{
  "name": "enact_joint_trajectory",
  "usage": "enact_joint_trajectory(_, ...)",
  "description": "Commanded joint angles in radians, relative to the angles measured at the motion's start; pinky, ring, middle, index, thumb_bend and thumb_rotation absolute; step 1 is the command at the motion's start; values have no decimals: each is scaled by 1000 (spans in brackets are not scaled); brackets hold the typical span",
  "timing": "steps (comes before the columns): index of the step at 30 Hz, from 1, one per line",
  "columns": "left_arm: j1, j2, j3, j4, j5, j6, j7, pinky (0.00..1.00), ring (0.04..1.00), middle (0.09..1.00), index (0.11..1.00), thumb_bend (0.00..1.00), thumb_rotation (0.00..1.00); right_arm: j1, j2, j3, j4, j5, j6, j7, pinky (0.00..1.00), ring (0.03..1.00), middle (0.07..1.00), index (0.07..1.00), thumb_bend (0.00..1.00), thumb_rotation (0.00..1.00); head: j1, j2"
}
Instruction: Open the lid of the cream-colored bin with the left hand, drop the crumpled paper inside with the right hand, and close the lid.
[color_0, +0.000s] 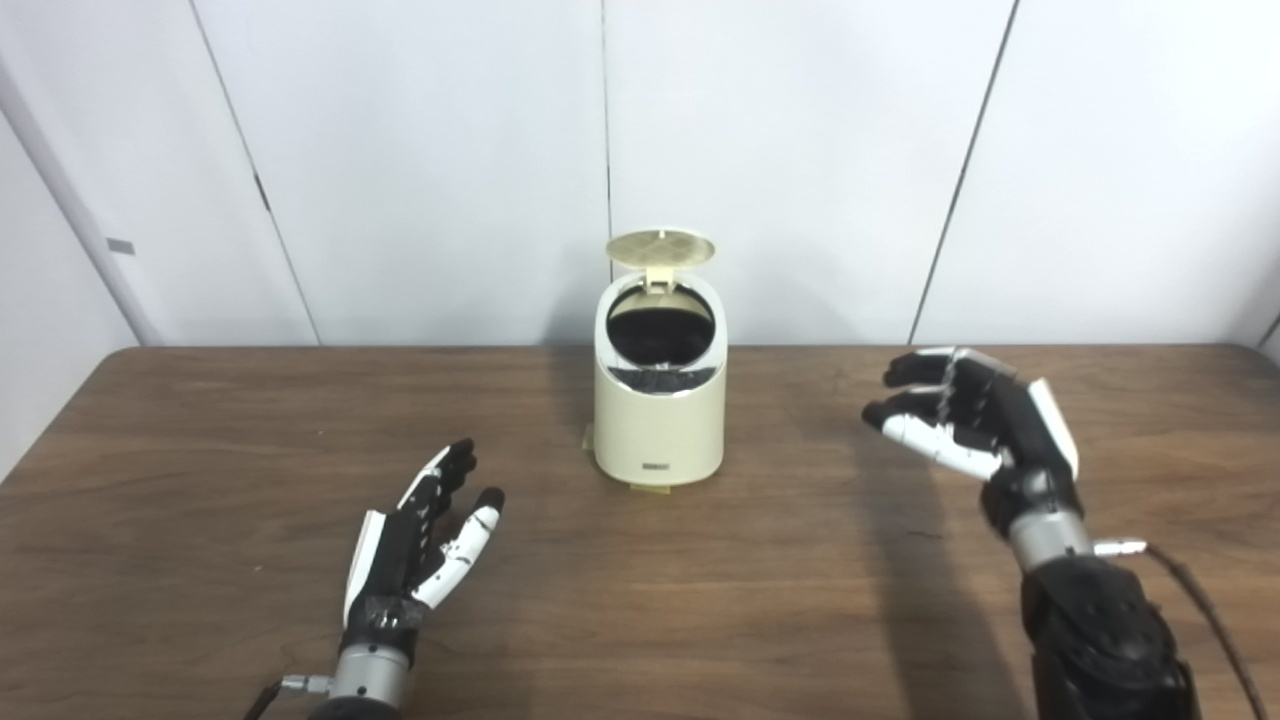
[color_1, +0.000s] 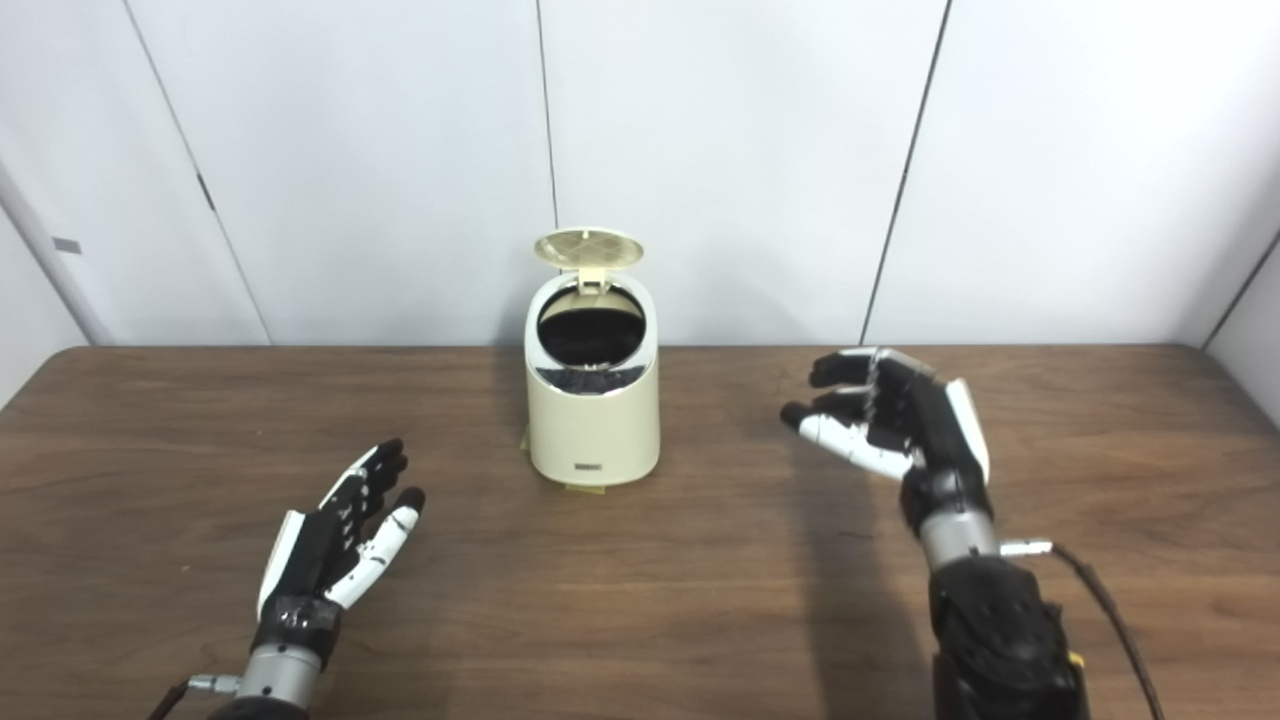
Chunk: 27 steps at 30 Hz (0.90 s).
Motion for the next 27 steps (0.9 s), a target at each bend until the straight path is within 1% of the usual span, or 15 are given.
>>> enact_joint_trajectory(1,-35,6,3,-42,-10,-9,-7,975,943,910,953,519,528,-12,12,-14,-3,67,-59,8,995,995,996,991,699,991,0,3)
enact_joint_trajectory(3,-34,7,4,-44,-23,-10,-11,978,946,917,961,520,534,2,21,-14,27,92,-97,6,999,999,999,998,697,998,0,5)
enact_joint_trajectory(5,-35,9,6,-39,-36,-15,-15,979,949,924,969,523,537,16,27,-8,45,103,-127,4,1000,1000,1000,1000,715,1000,1,7)
enact_joint_trajectory(7,-40,9,8,-37,-36,-10,-17,973,951,925,972,533,548,32,32,3,59,90,-162,-9,1000,1000,1000,1000,718,1000,5,9)
enact_joint_trajectory(8,-44,9,9,-37,-35,-6,-17,967,950,925,971,539,553,41,35,9,63,78,-176,-20,1000,1000,1000,1000,699,1000,6,9)
enact_joint_trajectory(9,-51,11,10,-35,-32,-2,-17,966,950,925,971,540,554,48,39,15,66,65,-186,-31,1000,1000,1000,1000,695,1000,8,10)
enact_joint_trajectory(11,-70,15,12,-35,-35,9,-23,956,944,925,972,542,560,63,47,29,57,48,-185,-52,1000,1000,1000,1000,671,1000,12,10)
enact_joint_trajectory(14,-110,20,19,-33,-63,19,-38,907,936,930,977,536,566,78,47,49,59,31,-197,-66,1000,1000,1000,1000,654,1000,16,11)
enact_joint_trajectory(15,-126,24,19,-32,-68,23,-44,903,935,930,971,553,582,81,44,52,69,30,-210,-66,1000,1000,1000,1000,653,1000,18,8)
enact_joint_trajectory(19,-224,58,4,-29,-43,42,-60,896,933,933,976,526,656,88,41,65,89,17,-250,-78,1000,1000,1000,1000,655,1000,27,1)
enact_joint_trajectory(21,-284,77,-8,-28,-27,62,-74,897,932,936,976,521,691,91,44,70,94,6,-262,-89,1000,1000,1000,1000,660,1000,30,0)
enact_joint_trajectory(25,-389,97,-20,11,-33,65,-94,884,917,930,966,538,691,97,44,80,114,-6,-291,-98,1000,1000,1000,1000,667,1000,39,-7)
enact_joint_trajectory(27,-432,109,-30,28,-34,67,-115,891,921,934,968,548,714,100,45,84,118,-9,-298,-103,1000,1000,1000,1000,676,1000,42,-10)
